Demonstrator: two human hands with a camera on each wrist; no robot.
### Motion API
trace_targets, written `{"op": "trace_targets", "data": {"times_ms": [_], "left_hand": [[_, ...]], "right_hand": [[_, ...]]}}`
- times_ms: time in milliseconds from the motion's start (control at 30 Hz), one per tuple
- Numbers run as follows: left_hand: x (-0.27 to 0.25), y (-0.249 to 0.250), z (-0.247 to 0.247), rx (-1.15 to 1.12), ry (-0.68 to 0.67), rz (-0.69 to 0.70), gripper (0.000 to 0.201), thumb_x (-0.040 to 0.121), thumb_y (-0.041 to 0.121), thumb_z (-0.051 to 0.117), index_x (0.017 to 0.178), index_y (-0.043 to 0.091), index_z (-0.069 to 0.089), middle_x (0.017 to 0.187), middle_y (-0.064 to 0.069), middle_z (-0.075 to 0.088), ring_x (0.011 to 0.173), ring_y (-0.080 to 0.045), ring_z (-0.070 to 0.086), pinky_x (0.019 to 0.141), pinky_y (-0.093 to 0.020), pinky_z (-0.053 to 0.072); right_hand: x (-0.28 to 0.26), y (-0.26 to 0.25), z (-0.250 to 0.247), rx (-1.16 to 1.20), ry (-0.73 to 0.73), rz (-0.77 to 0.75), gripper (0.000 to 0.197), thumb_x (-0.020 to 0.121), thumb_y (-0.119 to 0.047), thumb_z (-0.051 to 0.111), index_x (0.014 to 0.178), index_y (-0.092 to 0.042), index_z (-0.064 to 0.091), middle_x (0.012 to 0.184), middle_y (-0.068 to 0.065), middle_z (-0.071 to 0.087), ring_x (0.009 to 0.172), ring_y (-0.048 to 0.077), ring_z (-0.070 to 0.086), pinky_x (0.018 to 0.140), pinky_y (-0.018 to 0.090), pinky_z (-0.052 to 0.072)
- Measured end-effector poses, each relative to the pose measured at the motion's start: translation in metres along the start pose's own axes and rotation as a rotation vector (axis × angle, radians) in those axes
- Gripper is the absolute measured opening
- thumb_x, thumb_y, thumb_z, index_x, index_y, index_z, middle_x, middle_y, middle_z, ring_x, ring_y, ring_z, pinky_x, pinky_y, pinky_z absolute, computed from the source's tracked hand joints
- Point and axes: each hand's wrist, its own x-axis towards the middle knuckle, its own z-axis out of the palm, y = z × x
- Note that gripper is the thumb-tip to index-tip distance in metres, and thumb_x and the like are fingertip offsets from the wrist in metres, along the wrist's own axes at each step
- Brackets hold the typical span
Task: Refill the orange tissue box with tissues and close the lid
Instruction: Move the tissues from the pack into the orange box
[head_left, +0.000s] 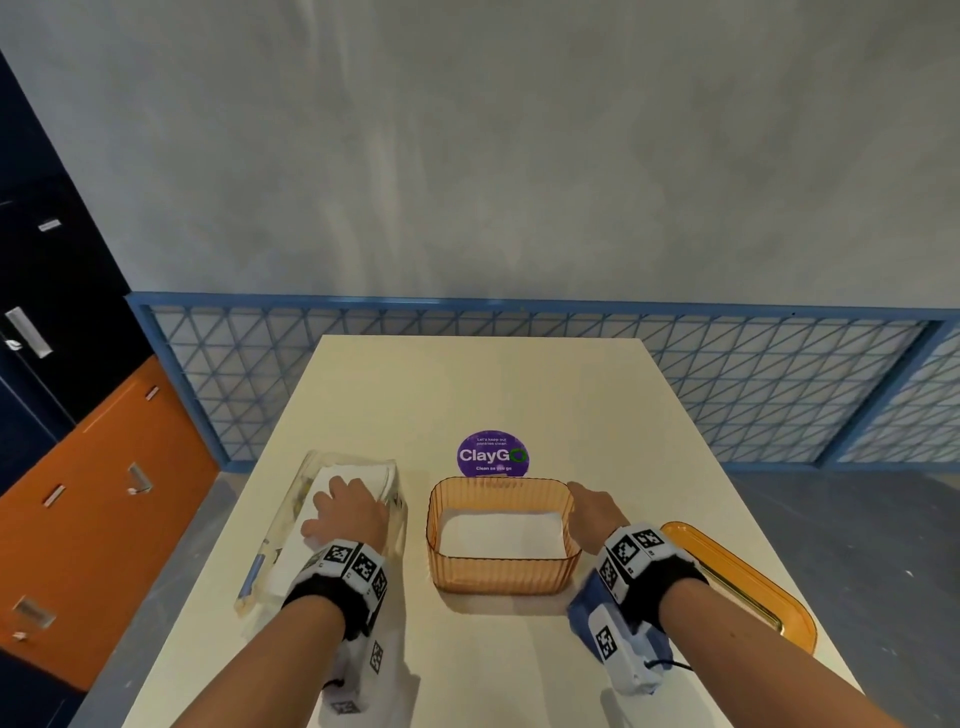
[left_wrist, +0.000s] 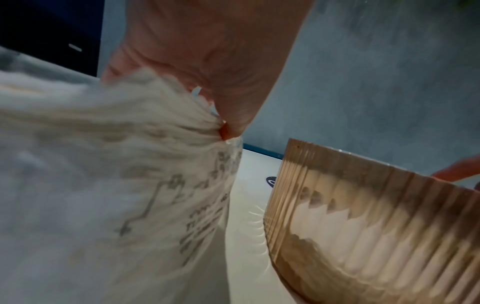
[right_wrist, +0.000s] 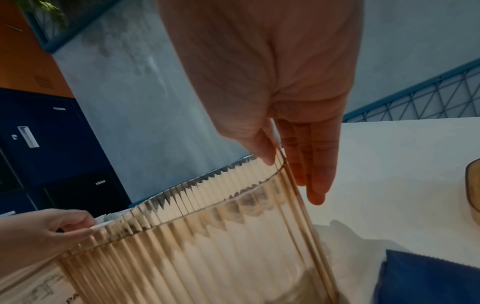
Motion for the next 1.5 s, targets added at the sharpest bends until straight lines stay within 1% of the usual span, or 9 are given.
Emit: {"op": "trace_targets", "data": {"times_ms": [267, 533, 633, 800, 900, 1033, 1167, 1300, 1500], "left_hand": [[0.002, -0.002, -0.003, -0.036, -0.008, -0.015, 0.035, 0.099, 0.030, 0.035, 0.131, 0.016, 0.039, 0.138, -0.007, 0.035, 0.128, -0.027, 0.034, 0.100, -0.045, 0.037], [-0.008, -0.001, -0.001, 0.073, -0.019, -0.014, 0.037, 0.091, 0.006, 0.046, 0.127, 0.013, 0.039, 0.129, -0.009, 0.040, 0.119, -0.024, 0.044, 0.075, -0.038, 0.044], [-0.004, -0.014, -0.011, 0.017, 0.009, 0.037, 0.029, 0.093, 0.008, 0.043, 0.123, 0.008, 0.044, 0.127, -0.012, 0.048, 0.116, -0.027, 0.053, 0.090, -0.039, 0.049], [-0.008, -0.026, -0.049, -0.119, 0.161, 0.108, 0.021, 0.094, 0.007, 0.041, 0.107, 0.000, 0.056, 0.106, -0.016, 0.065, 0.099, -0.032, 0.063, 0.078, -0.036, 0.050], [-0.022, -0.024, -0.070, -0.198, 0.304, 0.208, 0.017, 0.093, 0.009, 0.041, 0.098, 0.001, 0.055, 0.095, -0.017, 0.065, 0.085, -0.034, 0.063, 0.065, -0.035, 0.044], [-0.053, -0.007, -0.090, -0.262, 0.447, 0.402, 0.016, 0.091, 0.009, 0.042, 0.100, 0.007, 0.055, 0.091, -0.011, 0.063, 0.069, -0.027, 0.054, 0.056, -0.029, 0.034], [-0.075, 0.010, -0.076, -0.295, 0.457, 0.728, 0.038, 0.086, 0.010, 0.042, 0.120, 0.015, 0.057, 0.111, -0.002, 0.065, 0.091, -0.024, 0.065, 0.064, -0.029, 0.049], [-0.077, 0.010, -0.046, -0.261, 0.384, 0.960, 0.043, 0.082, 0.025, 0.043, 0.124, 0.018, 0.051, 0.125, -0.008, 0.061, 0.112, -0.022, 0.057, 0.086, -0.032, 0.055], [-0.081, 0.012, -0.041, -0.981, 0.275, 0.566, 0.064, 0.085, 0.051, 0.047, 0.139, 0.018, 0.037, 0.147, 0.002, 0.033, 0.135, -0.010, 0.027, 0.110, -0.027, 0.023]], "right_hand": [[0.003, 0.001, -0.001, 0.005, -0.009, -0.014, 0.038, 0.093, -0.006, 0.038, 0.132, -0.005, 0.043, 0.124, 0.021, 0.056, 0.115, 0.035, 0.055, 0.095, 0.036, 0.045], [0.006, 0.004, 0.000, 0.011, -0.026, -0.016, 0.042, 0.092, -0.007, 0.039, 0.134, -0.007, 0.042, 0.125, 0.020, 0.057, 0.115, 0.035, 0.055, 0.096, 0.038, 0.045], [0.007, 0.004, -0.002, -0.004, -0.056, -0.023, 0.041, 0.092, -0.009, 0.040, 0.133, -0.007, 0.043, 0.126, 0.020, 0.056, 0.116, 0.035, 0.054, 0.097, 0.038, 0.044], [0.008, -0.004, -0.016, -0.044, -0.016, -0.101, 0.040, 0.097, -0.014, 0.039, 0.136, -0.004, 0.040, 0.136, 0.017, 0.047, 0.126, 0.029, 0.046, 0.103, 0.033, 0.037], [-0.002, -0.027, -0.034, 0.158, 0.059, -0.226, 0.035, 0.098, -0.018, 0.041, 0.129, -0.004, 0.051, 0.125, 0.015, 0.059, 0.109, 0.025, 0.056, 0.089, 0.031, 0.044], [-0.022, -0.074, -0.052, 0.716, -0.315, -0.266, 0.042, 0.100, -0.040, 0.033, 0.110, -0.006, 0.055, 0.103, 0.016, 0.066, 0.079, 0.024, 0.064, 0.071, 0.029, 0.051], [-0.027, -0.096, -0.062, 1.139, -0.549, -0.144, 0.054, 0.095, -0.054, 0.034, 0.107, -0.006, 0.053, 0.094, 0.018, 0.067, 0.074, 0.033, 0.068, 0.060, 0.032, 0.059], [-0.023, -0.094, -0.071, 1.045, -0.426, -0.176, 0.034, 0.095, -0.017, 0.051, 0.122, 0.003, 0.050, 0.105, 0.018, 0.060, 0.083, 0.028, 0.061, 0.057, 0.028, 0.056], [-0.025, -0.078, -0.087, 0.768, -0.214, -0.355, 0.033, 0.092, -0.008, 0.050, 0.125, -0.008, 0.054, 0.123, 0.016, 0.060, 0.114, 0.032, 0.055, 0.098, 0.043, 0.044]]}}
